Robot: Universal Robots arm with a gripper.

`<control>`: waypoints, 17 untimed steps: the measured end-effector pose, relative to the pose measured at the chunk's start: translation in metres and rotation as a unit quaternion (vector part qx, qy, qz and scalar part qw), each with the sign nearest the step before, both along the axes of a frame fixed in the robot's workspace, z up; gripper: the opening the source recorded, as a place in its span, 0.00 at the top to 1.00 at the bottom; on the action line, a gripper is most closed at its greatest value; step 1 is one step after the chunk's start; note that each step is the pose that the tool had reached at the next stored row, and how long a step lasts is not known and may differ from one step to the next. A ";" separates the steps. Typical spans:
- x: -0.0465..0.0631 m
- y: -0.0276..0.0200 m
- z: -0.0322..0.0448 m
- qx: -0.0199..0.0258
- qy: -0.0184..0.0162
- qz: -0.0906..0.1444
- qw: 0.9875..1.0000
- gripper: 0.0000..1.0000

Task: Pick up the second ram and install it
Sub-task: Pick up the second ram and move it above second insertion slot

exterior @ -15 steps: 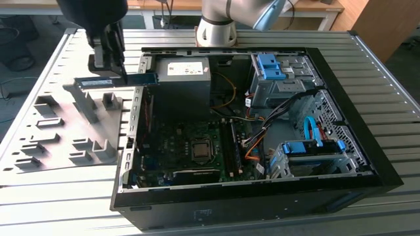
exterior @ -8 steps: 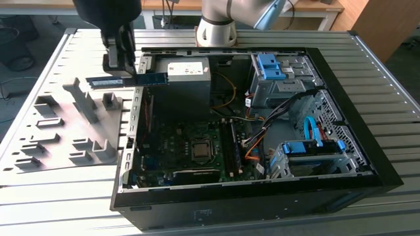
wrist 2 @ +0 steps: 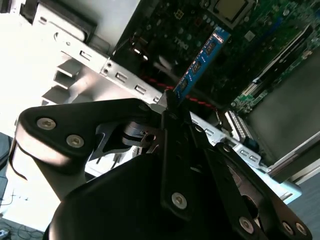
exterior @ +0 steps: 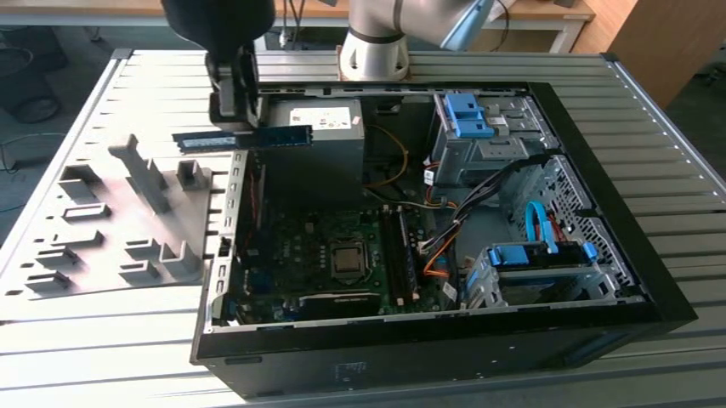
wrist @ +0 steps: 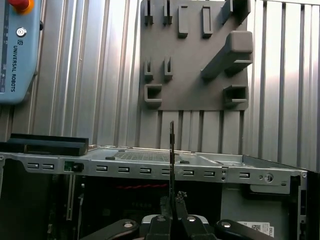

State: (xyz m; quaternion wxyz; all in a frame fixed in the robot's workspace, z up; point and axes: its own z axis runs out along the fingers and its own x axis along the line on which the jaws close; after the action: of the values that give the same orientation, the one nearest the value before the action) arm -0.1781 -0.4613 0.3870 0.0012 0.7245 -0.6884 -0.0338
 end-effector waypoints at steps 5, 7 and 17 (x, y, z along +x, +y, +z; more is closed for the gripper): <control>0.011 0.0000 0.0000 0.000 0.000 0.000 1.000 0.86; 0.016 0.0000 0.0000 0.000 0.000 0.000 1.000 0.86; 0.037 0.0000 -0.0001 0.000 0.000 0.000 1.000 0.86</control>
State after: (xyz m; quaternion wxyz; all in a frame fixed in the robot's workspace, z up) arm -0.1406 -0.4613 0.3869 0.0014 0.7246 -0.6884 -0.0340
